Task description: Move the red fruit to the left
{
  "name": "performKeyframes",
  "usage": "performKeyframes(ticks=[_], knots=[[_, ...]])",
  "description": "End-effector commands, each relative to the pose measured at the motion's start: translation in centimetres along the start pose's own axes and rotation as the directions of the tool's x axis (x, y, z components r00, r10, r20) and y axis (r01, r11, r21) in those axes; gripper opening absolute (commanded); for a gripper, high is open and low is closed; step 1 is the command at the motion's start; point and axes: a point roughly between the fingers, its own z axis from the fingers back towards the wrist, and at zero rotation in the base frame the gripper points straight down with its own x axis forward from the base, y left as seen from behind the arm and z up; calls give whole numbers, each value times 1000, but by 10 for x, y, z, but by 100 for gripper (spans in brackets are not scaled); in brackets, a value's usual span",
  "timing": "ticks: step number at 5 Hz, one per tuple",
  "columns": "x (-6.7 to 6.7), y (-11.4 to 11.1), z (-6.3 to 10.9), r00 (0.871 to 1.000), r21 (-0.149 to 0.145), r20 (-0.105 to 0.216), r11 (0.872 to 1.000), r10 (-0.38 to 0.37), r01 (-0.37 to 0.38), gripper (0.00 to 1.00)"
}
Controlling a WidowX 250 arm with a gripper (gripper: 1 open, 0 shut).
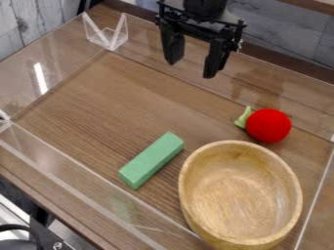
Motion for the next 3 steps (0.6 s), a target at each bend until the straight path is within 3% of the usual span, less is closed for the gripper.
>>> performKeyframes(ticks=[1,2,3], knots=[[5,-7,-9,1000,-6,-18,1000,-11,11,100],[15,-29,-17,998,-17,-13,998,-59,59,100],[22,-60,-27,984,-17,8,984,-177,177,100]])
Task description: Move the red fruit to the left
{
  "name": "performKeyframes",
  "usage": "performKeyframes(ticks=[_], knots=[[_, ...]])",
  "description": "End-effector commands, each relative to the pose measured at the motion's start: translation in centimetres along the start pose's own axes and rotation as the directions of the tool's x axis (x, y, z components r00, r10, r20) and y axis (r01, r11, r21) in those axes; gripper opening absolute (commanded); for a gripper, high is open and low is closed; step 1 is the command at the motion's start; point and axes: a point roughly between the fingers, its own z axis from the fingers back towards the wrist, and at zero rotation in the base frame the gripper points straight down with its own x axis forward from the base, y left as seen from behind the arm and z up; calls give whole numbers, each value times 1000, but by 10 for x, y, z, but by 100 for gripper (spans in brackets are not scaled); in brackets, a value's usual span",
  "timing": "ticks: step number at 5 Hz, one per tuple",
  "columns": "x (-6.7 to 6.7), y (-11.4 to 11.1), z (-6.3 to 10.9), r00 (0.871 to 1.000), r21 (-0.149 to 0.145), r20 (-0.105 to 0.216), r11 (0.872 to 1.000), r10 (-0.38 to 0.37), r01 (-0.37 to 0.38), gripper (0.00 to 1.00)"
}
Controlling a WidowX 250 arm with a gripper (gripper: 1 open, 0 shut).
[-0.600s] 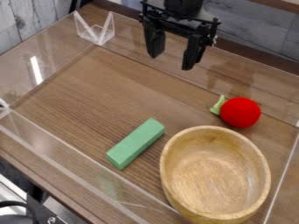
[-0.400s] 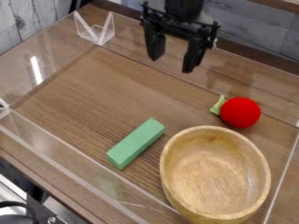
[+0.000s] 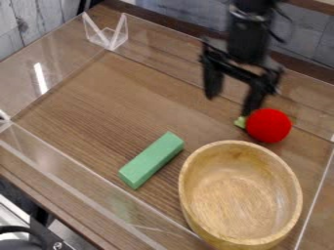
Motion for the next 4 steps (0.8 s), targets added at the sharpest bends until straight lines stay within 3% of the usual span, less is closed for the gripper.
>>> performKeyframes(ticks=[1,2,3,4], knots=[[21,-22,9,990,14,83,994,-110,110,100],[21,-29,-9,982,20,115,988,-152,151,100],[20,-19,-20,973,32,154,985,-171,168,100],[27,-11,-13,974,45,206,995,-98,91,100]])
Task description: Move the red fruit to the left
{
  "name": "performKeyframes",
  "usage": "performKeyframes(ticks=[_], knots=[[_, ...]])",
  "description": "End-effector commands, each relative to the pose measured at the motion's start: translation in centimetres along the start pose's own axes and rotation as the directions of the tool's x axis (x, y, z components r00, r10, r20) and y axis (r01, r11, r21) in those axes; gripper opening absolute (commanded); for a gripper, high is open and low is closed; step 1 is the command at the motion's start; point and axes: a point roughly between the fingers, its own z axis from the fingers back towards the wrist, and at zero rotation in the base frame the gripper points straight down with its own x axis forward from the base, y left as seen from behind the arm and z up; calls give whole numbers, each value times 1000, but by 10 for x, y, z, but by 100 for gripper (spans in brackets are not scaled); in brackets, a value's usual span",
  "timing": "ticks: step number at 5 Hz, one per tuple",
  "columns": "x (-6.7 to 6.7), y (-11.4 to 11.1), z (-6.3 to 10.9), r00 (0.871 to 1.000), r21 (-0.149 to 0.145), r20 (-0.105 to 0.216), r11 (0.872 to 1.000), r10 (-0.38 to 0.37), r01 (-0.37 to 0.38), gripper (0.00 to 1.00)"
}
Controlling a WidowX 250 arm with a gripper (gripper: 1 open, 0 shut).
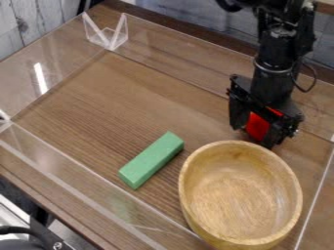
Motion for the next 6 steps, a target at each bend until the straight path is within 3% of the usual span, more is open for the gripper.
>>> performKeyframes(ticks=[1,3,5,6], knots=[[14,4,29,991,16,125,998,53,-55,100],[12,0,32,975,-5,196,995,101,-102,100],[24,2,48,967,-20,227,993,117,-116,100],[24,-9,39,975,-19,212,998,69,-67,100]])
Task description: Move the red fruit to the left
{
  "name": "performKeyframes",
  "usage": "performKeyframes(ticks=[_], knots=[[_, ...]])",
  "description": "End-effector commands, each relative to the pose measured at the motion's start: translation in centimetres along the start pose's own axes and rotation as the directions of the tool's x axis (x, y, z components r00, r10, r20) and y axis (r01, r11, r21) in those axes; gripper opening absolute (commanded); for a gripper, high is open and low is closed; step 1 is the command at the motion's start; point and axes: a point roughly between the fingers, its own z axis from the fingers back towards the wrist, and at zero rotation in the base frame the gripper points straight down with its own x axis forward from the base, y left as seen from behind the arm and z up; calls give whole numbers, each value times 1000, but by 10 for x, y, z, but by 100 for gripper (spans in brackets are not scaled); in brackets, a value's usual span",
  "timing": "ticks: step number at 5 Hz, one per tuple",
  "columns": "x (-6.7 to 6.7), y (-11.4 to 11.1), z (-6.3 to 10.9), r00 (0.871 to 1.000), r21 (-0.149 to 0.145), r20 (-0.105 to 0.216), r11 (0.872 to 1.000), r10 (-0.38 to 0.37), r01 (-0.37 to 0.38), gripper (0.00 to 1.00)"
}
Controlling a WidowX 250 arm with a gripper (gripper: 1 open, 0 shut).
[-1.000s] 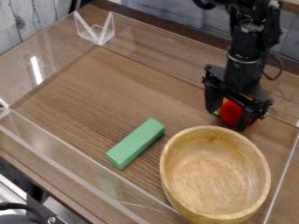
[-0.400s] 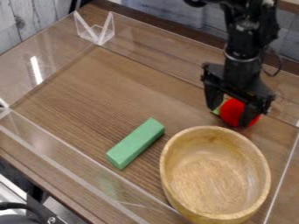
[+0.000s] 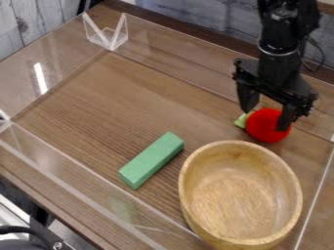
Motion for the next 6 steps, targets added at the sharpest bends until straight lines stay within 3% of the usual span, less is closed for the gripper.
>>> performKeyframes(ticks=[1,3,4,5,6], knots=[[7,-10,3,999,-5,26,999,-44,44,100],[15,10,1,999,17,15,999,-35,34,100],[3,19,2,998,8,5,998,-64,64,100],[-9,20,16,995,-7,30,995,-99,99,100],[-5,14,26,998,3,35,999,-44,44,100]])
